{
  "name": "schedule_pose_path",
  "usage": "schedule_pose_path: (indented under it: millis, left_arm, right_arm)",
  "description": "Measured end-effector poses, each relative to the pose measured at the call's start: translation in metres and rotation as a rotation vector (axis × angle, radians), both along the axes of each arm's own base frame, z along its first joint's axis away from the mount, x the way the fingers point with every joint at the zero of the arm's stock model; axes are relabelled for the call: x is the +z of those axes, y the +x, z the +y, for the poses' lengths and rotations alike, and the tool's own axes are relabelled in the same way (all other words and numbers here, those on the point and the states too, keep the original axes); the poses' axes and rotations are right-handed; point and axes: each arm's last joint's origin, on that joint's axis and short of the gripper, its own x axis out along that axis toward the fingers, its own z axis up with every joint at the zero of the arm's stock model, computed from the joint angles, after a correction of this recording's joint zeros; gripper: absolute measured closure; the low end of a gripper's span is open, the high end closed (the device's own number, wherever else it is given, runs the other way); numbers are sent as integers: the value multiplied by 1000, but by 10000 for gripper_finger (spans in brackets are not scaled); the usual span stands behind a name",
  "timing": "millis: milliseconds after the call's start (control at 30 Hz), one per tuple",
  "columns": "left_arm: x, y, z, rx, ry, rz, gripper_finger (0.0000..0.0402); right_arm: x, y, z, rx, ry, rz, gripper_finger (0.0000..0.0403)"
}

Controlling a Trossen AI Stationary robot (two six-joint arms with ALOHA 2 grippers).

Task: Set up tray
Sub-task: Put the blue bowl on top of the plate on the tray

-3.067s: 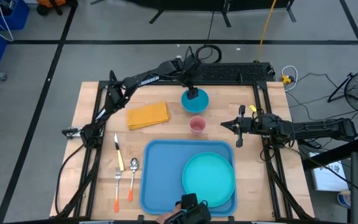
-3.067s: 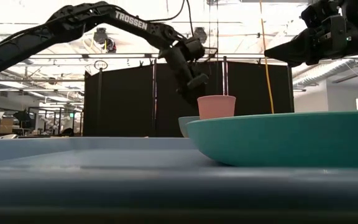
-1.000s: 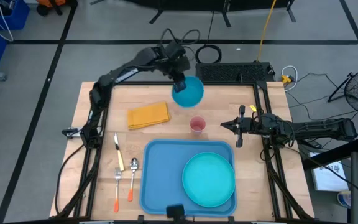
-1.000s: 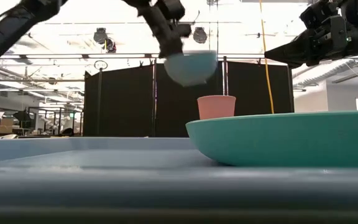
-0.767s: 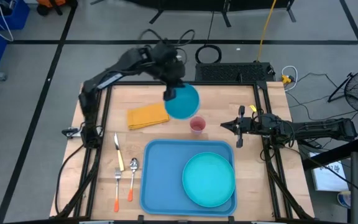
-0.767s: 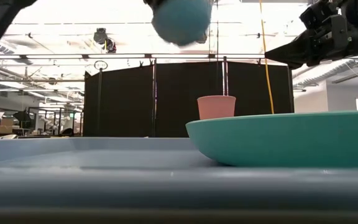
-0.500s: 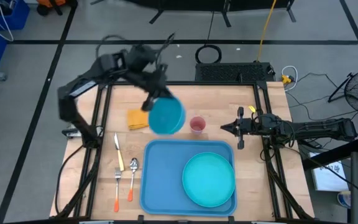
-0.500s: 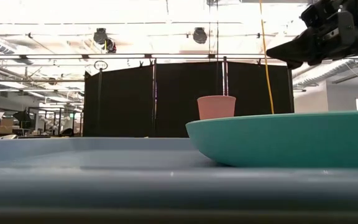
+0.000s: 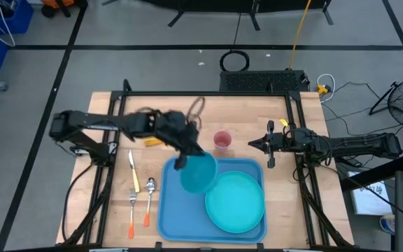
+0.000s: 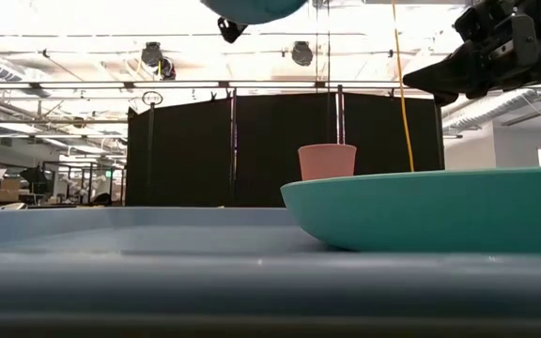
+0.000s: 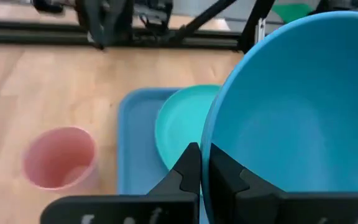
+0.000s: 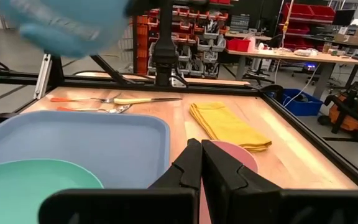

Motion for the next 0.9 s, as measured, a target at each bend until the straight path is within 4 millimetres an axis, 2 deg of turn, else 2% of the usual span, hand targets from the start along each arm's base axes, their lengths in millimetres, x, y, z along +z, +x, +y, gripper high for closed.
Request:
schedule_pose_path:
  millis: [233, 433, 733, 900]
  left_arm:
    - [-8, 43, -32, 39, 15, 80, 394]
    - [-26, 87, -53, -27, 108, 124, 394]
    - [-66, 144, -67, -53, 212, 239, 394]
    - [-88, 162, -72, -85, 230, 296, 394]
  right_arm:
    - [0, 0, 0, -8, 0, 0, 403]
    - [-2, 0, -4, -139, 30, 19, 403]
    - [-3, 0, -4, -139, 35, 29, 403]
    - [-4, 0, -4, -139, 35, 30, 403]
